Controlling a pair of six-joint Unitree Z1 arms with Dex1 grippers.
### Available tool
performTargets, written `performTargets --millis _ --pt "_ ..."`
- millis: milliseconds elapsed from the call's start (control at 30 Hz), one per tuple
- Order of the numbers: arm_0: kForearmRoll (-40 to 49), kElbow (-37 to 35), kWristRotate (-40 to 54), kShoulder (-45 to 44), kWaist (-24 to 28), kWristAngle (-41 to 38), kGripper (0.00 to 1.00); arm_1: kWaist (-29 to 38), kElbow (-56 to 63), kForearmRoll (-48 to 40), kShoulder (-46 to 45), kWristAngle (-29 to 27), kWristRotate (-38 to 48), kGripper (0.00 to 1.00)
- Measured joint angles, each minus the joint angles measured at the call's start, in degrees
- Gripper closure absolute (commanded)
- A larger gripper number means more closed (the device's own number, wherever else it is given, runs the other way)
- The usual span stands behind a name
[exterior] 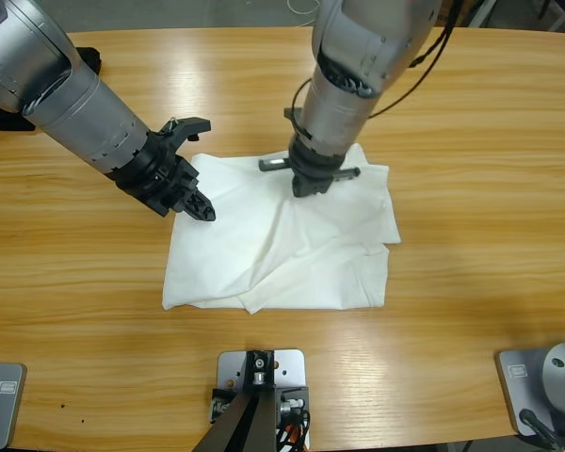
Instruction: Fold clothes
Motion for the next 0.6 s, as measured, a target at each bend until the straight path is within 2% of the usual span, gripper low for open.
performTargets --millis 400,600 --pt "-0.9 0.5 0.0 0.0 -0.1 0.0 0.524 4.1 12.3 2.6 -12.6 -2.6 5.9 1.000" --pt "-0.9 0.9 0.0 0.0 -0.1 0.0 0.524 7.5 17.2 0.4 -13.6 -2.6 10.4 1.000"
